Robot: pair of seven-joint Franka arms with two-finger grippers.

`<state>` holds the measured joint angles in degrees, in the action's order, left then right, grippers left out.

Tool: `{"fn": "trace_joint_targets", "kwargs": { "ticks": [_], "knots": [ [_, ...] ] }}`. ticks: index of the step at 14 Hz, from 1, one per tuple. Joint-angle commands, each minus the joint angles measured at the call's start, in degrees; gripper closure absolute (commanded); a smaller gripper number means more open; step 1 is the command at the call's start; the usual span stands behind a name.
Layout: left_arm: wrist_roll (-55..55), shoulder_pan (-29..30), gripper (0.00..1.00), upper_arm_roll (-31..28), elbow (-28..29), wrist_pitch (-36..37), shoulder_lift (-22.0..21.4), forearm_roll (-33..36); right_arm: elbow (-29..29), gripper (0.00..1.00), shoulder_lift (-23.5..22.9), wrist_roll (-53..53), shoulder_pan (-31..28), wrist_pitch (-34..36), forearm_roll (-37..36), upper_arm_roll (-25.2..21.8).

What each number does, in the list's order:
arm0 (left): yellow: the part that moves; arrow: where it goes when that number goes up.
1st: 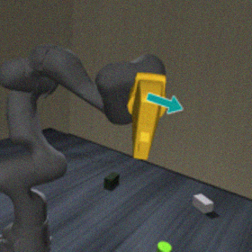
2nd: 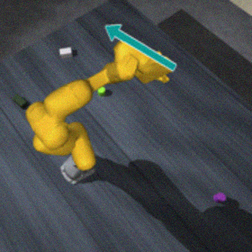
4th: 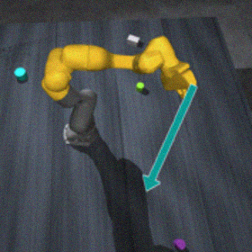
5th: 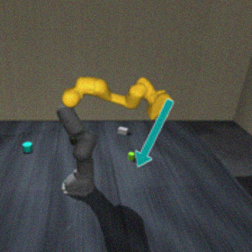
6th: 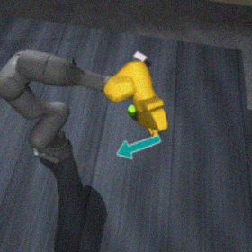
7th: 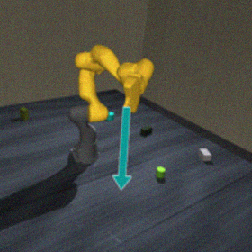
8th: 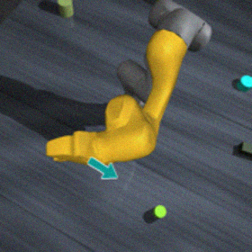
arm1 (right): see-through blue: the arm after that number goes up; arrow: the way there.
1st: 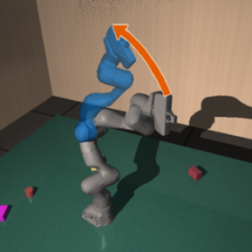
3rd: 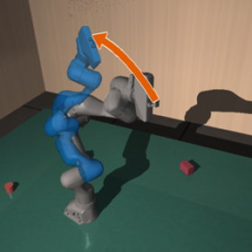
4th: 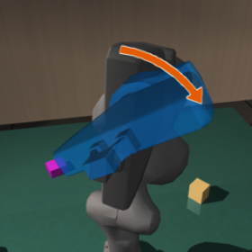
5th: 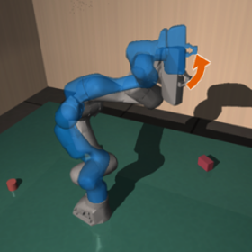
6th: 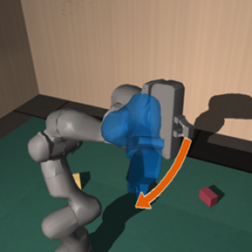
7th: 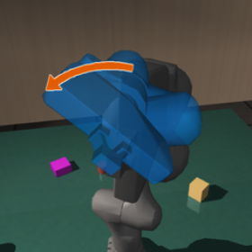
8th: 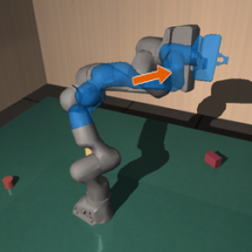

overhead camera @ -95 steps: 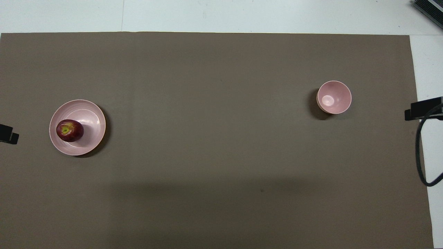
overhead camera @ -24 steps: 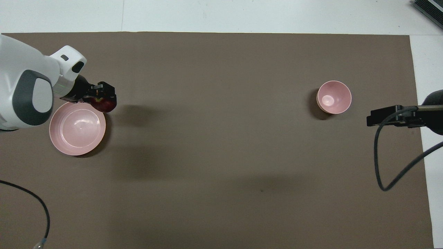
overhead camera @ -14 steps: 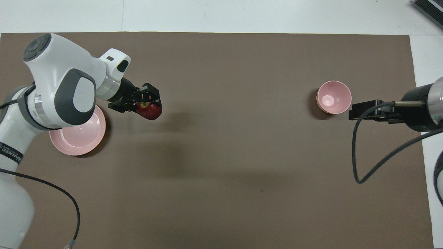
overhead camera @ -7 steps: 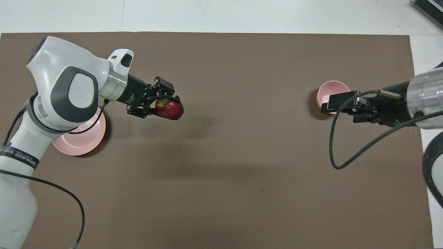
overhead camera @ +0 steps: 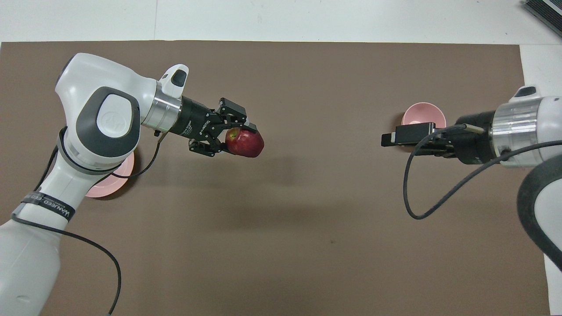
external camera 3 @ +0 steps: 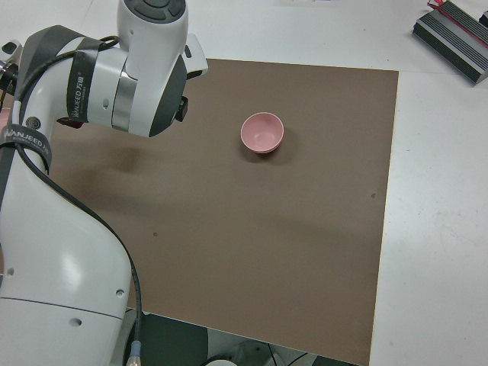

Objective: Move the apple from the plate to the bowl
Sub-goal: 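Lift the apple with the left gripper while the right gripper approaches, then close the right gripper on the apple held by the left gripper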

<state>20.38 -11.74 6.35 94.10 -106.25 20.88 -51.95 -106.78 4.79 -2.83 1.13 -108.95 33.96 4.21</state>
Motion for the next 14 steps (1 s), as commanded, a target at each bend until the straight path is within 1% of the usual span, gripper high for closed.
{"fn": "trace_joint_targets", "kwargs": {
  "ticks": [1,4,6,7,9,11,12,14],
  "knots": [
    [1.06,-0.47,1.00,0.15,-1.46,1.39,0.39,-0.87,-4.49,0.00,1.81,3.53,0.35,-4.33,3.57,0.18],
    [1.67,-2.93,1.00,1.12,-1.55,1.83,0.21,-1.13,-4.58,0.00,1.89,3.79,1.41,-4.86,5.06,0.18],
    [4.22,-2.67,1.00,2.26,-1.55,2.36,0.21,-2.18,-6.06,0.00,1.54,8.07,1.24,-5.47,9.35,0.18],
    [4.75,-2.85,1.00,2.61,-1.55,2.62,0.21,-3.06,-7.55,0.00,1.46,10.19,1.33,-7.57,11.55,0.18],
    [7.89,-2.59,1.00,4.10,-1.11,5.07,0.04,-7.26,-9.76,0.00,1.81,11.00,2.98,-9.96,13.15,0.18],
    [16.48,-2.67,1.00,4.81,-1.37,5.96,0.04,-11.83,-10.90,0.00,2.42,12.22,3.52,-10.58,15.69,0.18],
    [20.45,-2.59,1.00,5.42,-1.37,5.61,0.04,-13.86,-11.95,0.00,3.29,14.06,3.52,-10.58,17.79,0.18],
    [22.94,-2.85,1.00,5.86,-1.02,5.26,0.04,-18.86,-16.07,0.00,4.96,20.80,3.61,-10.58,25.06,0.18]
  ]
}}
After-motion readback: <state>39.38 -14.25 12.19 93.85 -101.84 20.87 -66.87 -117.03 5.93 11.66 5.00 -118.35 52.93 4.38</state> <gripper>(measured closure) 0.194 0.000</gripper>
